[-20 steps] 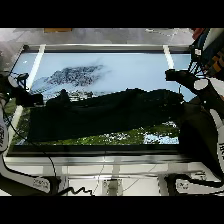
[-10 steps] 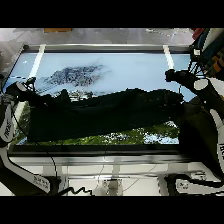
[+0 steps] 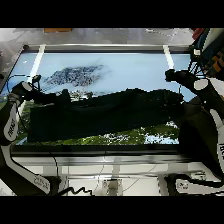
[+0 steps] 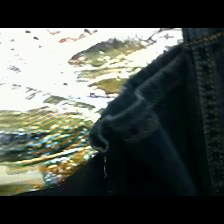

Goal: Fold the clothes and pants, and hang the long-sleeved shirts on hangers.

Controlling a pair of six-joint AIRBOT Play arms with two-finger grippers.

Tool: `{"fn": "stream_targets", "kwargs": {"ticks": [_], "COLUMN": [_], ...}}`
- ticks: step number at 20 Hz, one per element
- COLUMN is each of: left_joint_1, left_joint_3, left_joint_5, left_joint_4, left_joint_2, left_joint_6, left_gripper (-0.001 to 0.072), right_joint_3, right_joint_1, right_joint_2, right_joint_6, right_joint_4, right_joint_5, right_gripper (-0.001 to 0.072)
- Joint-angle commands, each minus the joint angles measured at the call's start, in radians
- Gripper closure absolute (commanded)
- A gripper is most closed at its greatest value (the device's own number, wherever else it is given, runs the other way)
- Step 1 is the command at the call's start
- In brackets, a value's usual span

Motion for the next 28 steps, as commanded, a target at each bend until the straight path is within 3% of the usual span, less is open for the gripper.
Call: {"fn": "stream_targets", "kwargs": {"ticks": [1, 3, 6, 9, 12, 13, 18, 20, 21, 28], "left_joint_1": [-0.021, -0.018, 0.005, 0.056, 0.103, 0.114, 0.143, 0.143, 0.143, 0.11], "left_joint_3": [0.019, 0.066, 0.186, 0.323, 0.41, 0.415, 0.409, 0.409, 0.408, 0.409], "left_joint_5": [0.019, 0.019, 0.019, 0.019, 0.006, -0.006, -0.075, -0.067, -0.056, 0.209], "left_joint_4": [-0.011, -0.012, -0.009, 0.005, 0.199, 0.241, 0.269, 0.269, 0.269, 0.261], "left_joint_2": [-0.001, 0.014, 0.073, 0.137, 0.191, 0.207, 0.213, 0.196, 0.188, 0.169], "left_joint_6": [0.017, 0.016, -0.043, -0.126, -0.291, -0.309, -0.305, -0.305, -0.305, -0.306], "left_gripper": [0.0685, 0.0686, 0.0689, 0.0691, 0.0691, 0.0691, 0.0687, 0.0687, 0.0687, 0.0687], "right_joint_3": [0.001, 0.001, 0.001, 0.001, 0.001, 0.001, 0.001, 0.001, 0.001, -0.042], "right_joint_1": [0.0, -0.001, -0.029, -0.074, -0.129, -0.148, -0.256, -0.286, -0.296, -0.298], "right_joint_2": [0.0, 0.002, 0.003, 0.003, 0.003, 0.003, 0.002, 0.002, 0.002, 0.002], "right_joint_6": [0.0, 0.002, 0.176, 0.252, 0.257, 0.265, 0.315, 0.31, 0.303, 0.302], "right_joint_4": [0.004, 0.003, 0.002, 0.002, -0.019, -0.033, -0.099, -0.104, -0.109, -0.247], "right_joint_5": [0.0, 0.0, -0.015, 0.035, 0.152, 0.194, 0.478, 0.626, 0.678, 1.001], "right_gripper": [0.0157, 0.0166, 0.019, 0.019, 0.019, 0.019, 0.0197, 0.0332, 0.0339, 0.034]}}
